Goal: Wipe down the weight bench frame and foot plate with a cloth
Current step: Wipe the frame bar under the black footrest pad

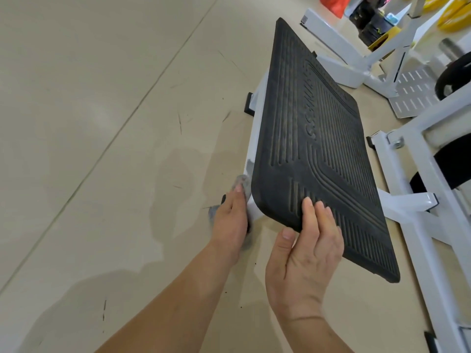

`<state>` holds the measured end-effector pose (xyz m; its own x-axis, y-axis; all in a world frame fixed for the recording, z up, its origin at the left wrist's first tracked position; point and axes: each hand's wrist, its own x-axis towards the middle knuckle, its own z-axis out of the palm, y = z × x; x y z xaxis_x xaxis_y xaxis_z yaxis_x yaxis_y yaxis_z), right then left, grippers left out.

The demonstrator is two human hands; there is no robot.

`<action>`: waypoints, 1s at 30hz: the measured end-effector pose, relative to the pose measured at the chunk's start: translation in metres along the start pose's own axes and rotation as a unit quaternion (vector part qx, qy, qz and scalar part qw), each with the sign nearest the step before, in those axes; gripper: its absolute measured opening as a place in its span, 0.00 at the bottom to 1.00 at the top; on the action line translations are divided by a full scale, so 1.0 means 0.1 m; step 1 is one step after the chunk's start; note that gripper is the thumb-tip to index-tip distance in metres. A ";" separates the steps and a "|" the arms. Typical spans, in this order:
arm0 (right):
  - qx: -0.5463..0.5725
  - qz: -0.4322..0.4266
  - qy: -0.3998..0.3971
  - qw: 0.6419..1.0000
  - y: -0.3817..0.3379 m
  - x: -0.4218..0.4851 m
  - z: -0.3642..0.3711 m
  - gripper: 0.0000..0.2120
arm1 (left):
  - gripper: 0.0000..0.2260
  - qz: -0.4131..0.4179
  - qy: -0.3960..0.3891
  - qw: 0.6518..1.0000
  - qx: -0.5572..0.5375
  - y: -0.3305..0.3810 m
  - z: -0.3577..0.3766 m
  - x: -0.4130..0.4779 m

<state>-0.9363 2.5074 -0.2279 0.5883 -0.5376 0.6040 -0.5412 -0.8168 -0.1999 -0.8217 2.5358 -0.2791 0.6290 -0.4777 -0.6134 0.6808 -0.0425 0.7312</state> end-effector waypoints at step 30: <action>0.001 0.008 -0.015 1.000 -0.03 -0.03 -0.05 0.26 | 0.28 0.390 0.052 0.625 0.675 -0.88 -1.03 0.22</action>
<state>-0.9397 2.5121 -0.2249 0.5969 -0.5563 0.5781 -0.5490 -0.8087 -0.2112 -0.8291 2.6190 -0.3875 0.6409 -0.7581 0.1210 -0.7394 -0.5672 0.3627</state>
